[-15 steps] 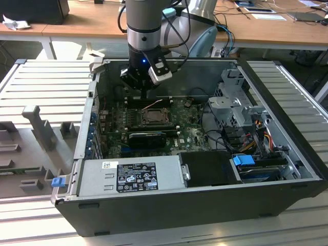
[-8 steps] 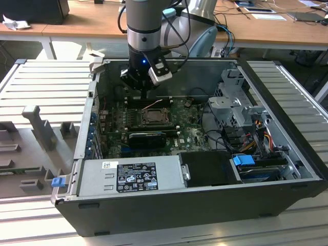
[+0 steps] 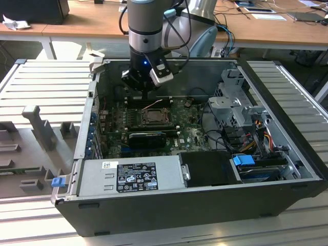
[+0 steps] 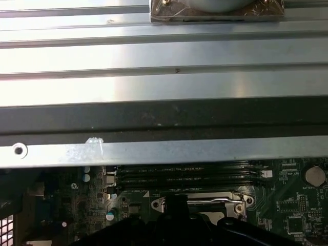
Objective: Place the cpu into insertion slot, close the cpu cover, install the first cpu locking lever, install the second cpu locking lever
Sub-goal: 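Install the first cpu locking lever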
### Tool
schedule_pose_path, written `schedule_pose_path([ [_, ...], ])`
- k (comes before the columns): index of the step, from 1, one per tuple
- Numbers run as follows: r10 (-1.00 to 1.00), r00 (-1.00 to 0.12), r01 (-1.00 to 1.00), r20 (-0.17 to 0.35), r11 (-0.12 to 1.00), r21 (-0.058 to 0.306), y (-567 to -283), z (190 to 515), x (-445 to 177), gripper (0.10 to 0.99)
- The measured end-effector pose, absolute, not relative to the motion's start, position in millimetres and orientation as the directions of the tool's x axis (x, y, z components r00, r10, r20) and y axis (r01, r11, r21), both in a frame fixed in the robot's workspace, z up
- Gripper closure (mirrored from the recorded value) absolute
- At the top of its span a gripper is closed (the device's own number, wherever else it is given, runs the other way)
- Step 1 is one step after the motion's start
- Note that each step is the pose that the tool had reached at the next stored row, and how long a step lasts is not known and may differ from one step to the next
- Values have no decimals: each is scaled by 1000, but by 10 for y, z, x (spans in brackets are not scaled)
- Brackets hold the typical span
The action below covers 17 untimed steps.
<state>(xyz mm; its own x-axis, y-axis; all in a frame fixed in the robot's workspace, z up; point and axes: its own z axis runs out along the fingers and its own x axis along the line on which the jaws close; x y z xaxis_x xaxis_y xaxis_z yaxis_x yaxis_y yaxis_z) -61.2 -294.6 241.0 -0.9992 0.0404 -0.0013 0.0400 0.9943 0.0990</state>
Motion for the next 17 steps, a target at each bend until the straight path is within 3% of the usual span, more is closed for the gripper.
schedule_pose_path([
  [17,9,-1000,9,-1,995,99,-2945,2285,-344,980],
])
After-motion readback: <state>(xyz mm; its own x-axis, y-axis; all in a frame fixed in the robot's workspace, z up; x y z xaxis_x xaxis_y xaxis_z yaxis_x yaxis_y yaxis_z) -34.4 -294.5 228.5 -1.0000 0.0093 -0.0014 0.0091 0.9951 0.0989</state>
